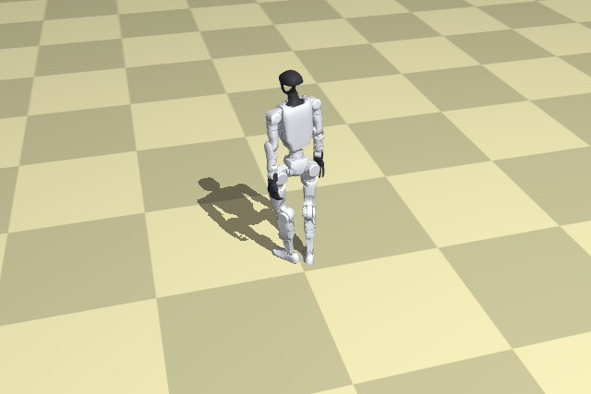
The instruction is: Upper body actions
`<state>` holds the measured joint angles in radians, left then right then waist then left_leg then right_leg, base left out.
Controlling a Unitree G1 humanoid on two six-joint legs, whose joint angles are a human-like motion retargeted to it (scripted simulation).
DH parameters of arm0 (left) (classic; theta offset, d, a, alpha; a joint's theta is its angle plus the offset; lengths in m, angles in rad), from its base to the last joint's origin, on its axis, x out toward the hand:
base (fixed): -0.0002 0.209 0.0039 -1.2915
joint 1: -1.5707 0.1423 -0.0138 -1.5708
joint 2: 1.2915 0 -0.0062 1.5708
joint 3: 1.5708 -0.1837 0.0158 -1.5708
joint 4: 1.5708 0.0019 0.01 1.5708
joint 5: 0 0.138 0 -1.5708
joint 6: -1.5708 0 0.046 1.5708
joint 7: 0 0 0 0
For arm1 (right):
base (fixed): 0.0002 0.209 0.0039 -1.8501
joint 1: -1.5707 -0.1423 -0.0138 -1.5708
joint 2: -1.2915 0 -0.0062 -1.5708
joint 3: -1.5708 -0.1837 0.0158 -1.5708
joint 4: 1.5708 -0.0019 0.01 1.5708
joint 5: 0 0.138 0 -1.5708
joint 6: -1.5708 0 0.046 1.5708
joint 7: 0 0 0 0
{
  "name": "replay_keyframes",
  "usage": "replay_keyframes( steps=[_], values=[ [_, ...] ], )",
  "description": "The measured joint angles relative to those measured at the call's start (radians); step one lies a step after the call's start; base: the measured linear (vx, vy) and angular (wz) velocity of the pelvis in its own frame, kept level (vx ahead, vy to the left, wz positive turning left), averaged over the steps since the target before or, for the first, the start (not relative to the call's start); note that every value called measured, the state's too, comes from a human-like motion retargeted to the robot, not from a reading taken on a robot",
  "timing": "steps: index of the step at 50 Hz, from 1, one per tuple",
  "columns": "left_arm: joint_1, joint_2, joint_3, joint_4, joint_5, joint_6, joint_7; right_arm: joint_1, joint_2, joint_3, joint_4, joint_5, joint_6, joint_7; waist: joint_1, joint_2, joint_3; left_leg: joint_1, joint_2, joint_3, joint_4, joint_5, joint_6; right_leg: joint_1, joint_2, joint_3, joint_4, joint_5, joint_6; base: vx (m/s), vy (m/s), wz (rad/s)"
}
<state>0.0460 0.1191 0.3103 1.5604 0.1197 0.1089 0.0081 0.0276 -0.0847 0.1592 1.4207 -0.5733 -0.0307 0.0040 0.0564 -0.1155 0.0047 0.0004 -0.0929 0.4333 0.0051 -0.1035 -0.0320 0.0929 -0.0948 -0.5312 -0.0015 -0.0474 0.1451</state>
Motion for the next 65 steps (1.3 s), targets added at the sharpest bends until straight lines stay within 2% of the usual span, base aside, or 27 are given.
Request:
replay_keyframes(
  steps=[15,20,23,25,30,33,35,37,39,43,45,48,50,53,57,61,63,65],
  values=[
    [-0.015,-0.006,-0.024,-0.03,-0.005,-0.019,0.01,0.027,-0.023,-0.034,0.125,0.002,0.034,-0.034,-0.021,0.01,-0.003,-0.003,0.029,0.007,0.012,0.001,-0.014,-0.007,0.022,0.028,0.002,-0.003,-0.033,-0.06,-0.04,-0.01],
    [-0.017,-0.002,-0.018,-0.021,-0.011,-0.023,0.024,0.024,-0.037,-0.055,0.151,0.01,0.044,-0.043,-0.047,-0.004,0.018,-0.037,0.051,-0.011,0.128,-0.042,-0.042,-0.017,0.003,0.081,0.016,0.001,-0.037,-0.09,-0.03,-0.17],
    [-0.008,-0.015,0.021,-0.021,-0.031,-0.024,0.042,0.016,-0.047,-0.057,0.157,0.002,0.046,-0.039,-0.053,-0.013,0.021,-0.062,0.061,-0.014,0.209,-0.024,-0.064,-0.034,-0.02,0.129,0.026,0.016,-0.036,-0.04,0.04,-0.64],
    [-0.001,-0.026,0.054,-0.011,-0.064,-0.025,0.047,0.008,-0.053,-0.059,0.158,-0.008,0.056,-0.039,-0.049,-0.018,0.018,-0.083,0.054,-0.053,0.253,0.004,-0.063,-0.051,-0.037,0.169,0.032,0.032,-0.036,-0.03,0.09,-1.13],
    [0.021,-0.039,0.109,0.014,-0.14,-0.026,0.04,-0.01,-0.059,-0.057,0.136,0.006,0.041,-0.042,0.01,-0.027,0.034,-0.092,-0.016,-0.312,0.251,-0.006,0.003,-0.096,-0.068,0.309,0.054,0.08,-0.034,-0.01,0.12,-1.9],
    [0.034,-0.032,0.106,0.029,-0.143,-0.028,0.047,-0.019,-0.06,-0.059,0.106,0.001,0.03,-0.008,0.045,-0.011,0.039,-0.057,-0.02,-0.407,0.19,-0.01,-0.018,-0.129,-0.05,0.4,0.07,0.108,-0.033,0.01,0.16,-2.15],
    [0.047,-0.027,0.096,0.039,-0.138,-0.029,0.047,-0.022,-0.059,-0.058,0.091,-0.007,0.023,0.004,0.02,0.002,0.027,-0.034,0.005,-0.364,0.151,-0.03,-0.033,-0.148,-0.043,0.427,0.079,0.121,-0.025,0.01,0.17,-1.25],
    [0.053,-0.019,0.077,0.05,-0.128,-0.027,0.041,-0.03,-0.056,-0.053,0.075,-0.009,0.017,0.0,-0.049,0.014,0.015,-0.005,0.052,-0.184,0.108,-0.065,-0.01,-0.169,-0.048,0.438,0.086,0.136,-0.007,-0.06,0.18,-0.66],
    [0.042,-0.007,0.054,0.054,-0.114,-0.023,0.035,-0.04,-0.051,-0.048,0.055,0.008,0.004,-0.018,-0.121,0.035,0.014,0.024,0.056,-0.107,0.056,-0.075,0.017,-0.197,-0.038,0.448,0.089,0.162,0.005,-0.17,0.09,-0.84],
    [-0.002,0.017,0.03,0.018,-0.083,-0.023,0.024,-0.059,-0.041,-0.026,0.03,0.068,-0.025,-0.032,-0.126,0.043,0.075,0.063,0.045,-0.016,0.009,-0.076,0.048,-0.243,0.004,0.564,0.098,0.224,-0.001,-0.29,0.12,-2.07],
    [-0.019,0.037,0.015,-0.012,-0.075,-0.026,0.014,-0.068,-0.035,-0.016,0.042,0.088,-0.026,-0.039,-0.111,0.048,0.095,0.08,0.051,0.049,-0.011,-0.081,0.054,-0.267,-0.002,0.506,0.122,0.21,-0.048,-0.36,0.13,-2.27],
    [-0.023,0.062,0.001,-0.038,-0.067,-0.028,0.013,-0.063,-0.031,-0.007,0.084,0.093,-0.026,-0.076,-0.111,0.059,0.087,0.088,0.056,0.137,-0.028,-0.092,0.061,-0.263,-0.039,0.257,0.127,0.166,-0.07,-0.25,0.09,-1.81],
    [-0.02,0.076,0.006,-0.045,-0.062,-0.027,0.03,-0.053,-0.036,0.004,0.124,0.093,-0.026,-0.116,-0.089,0.067,0.07,0.088,0.064,0.205,-0.032,-0.105,0.061,-0.25,-0.053,0.089,0.128,0.137,-0.114,-0.15,0.07,-2.11],
    [-0.019,0.086,0.001,-0.043,-0.073,-0.028,0.039,-0.046,-0.043,0.0,0.186,0.085,-0.025,-0.189,-0.095,0.084,0.066,0.092,0.077,0.249,-0.033,-0.116,0.063,-0.214,-0.061,-0.054,0.129,0.136,-0.131,-0.18,0.04,-1.62],
    [-0.016,0.086,0.009,-0.037,-0.075,-0.033,0.021,-0.04,-0.052,-0.024,0.238,0.09,-0.013,-0.263,-0.108,0.102,0.059,0.104,0.09,0.318,-0.038,-0.133,0.054,-0.173,-0.066,-0.16,0.148,0.149,-0.154,-0.14,0.03,-1.49],
    [-0.008,0.076,0.014,-0.027,-0.071,-0.038,0.025,-0.028,-0.059,-0.058,0.269,0.131,-0.008,-0.272,-0.126,0.111,0.034,0.107,0.096,0.367,-0.042,-0.143,0.042,-0.125,-0.064,-0.229,0.132,0.177,-0.189,-0.1,-0.06,-1.2],
    [-0.005,0.068,0.009,-0.019,-0.072,-0.039,0.026,-0.018,-0.06,-0.076,0.275,0.15,-0.004,-0.262,-0.125,0.103,0.019,0.11,0.085,0.391,-0.044,-0.147,0.035,-0.1,-0.062,-0.26,0.104,0.158,-0.16,-0.03,-0.07,-1.09],
    [-0.008,0.058,0.004,-0.009,-0.073,-0.04,0.024,-0.01,-0.058,-0.096,0.278,0.169,0.002,-0.249,-0.12,0.094,-0.002,0.117,0.075,0.429,-0.052,-0.148,0.02,-0.097,-0.044,-0.252,0.058,0.136,-0.164,-0.03,-0.15,-1.26]
  ],
)
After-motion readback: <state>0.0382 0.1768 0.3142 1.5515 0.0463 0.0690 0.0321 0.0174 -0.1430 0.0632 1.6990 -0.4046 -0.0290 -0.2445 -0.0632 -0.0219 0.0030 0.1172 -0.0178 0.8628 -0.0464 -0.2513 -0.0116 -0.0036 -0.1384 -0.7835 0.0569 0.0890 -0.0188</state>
